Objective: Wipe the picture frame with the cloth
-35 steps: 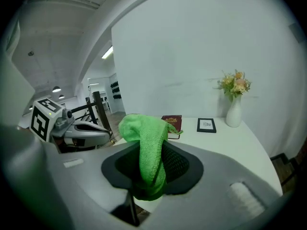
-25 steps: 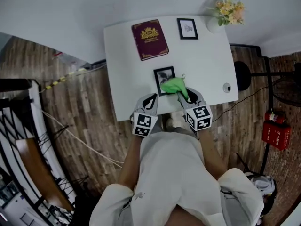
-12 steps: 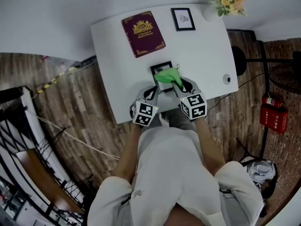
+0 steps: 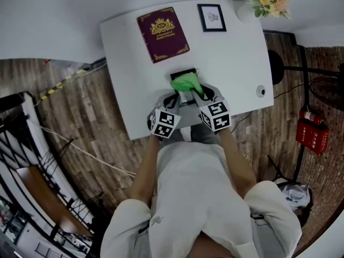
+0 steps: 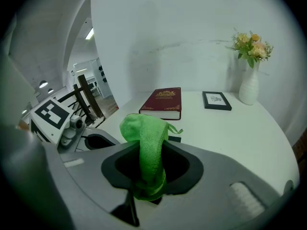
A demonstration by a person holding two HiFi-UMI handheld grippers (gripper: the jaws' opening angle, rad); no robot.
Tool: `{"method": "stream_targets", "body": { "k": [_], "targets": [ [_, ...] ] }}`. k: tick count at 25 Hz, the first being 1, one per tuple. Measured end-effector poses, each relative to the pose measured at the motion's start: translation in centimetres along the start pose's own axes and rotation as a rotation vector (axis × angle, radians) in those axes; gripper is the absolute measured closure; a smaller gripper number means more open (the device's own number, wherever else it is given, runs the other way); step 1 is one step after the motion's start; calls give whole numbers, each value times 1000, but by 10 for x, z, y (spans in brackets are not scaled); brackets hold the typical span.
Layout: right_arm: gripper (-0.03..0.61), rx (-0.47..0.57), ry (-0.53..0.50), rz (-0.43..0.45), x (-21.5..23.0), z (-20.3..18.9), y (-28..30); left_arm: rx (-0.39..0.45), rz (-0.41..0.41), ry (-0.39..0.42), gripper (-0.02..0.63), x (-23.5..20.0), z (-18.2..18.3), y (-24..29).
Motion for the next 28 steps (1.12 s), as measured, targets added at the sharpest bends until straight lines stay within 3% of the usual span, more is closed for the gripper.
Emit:
{"method": "stream_targets", "body": {
  "k": [14, 28],
  "targets": [
    [480, -41, -68, 145, -20, 12, 40, -36, 51, -64, 594, -3, -9, 6],
    [480, -99, -82, 196, -39, 9, 80, -39, 69, -78, 594, -2, -8, 6]
  ]
}}
Point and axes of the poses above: the fingertips, and each gripper's own axes: y forward along the fingers, x to its right, z out of its top, the point moved 2 cm from there along -y, backward along the fingers, and after that the axes turned 1 degree about y, right-handed, at the moved point
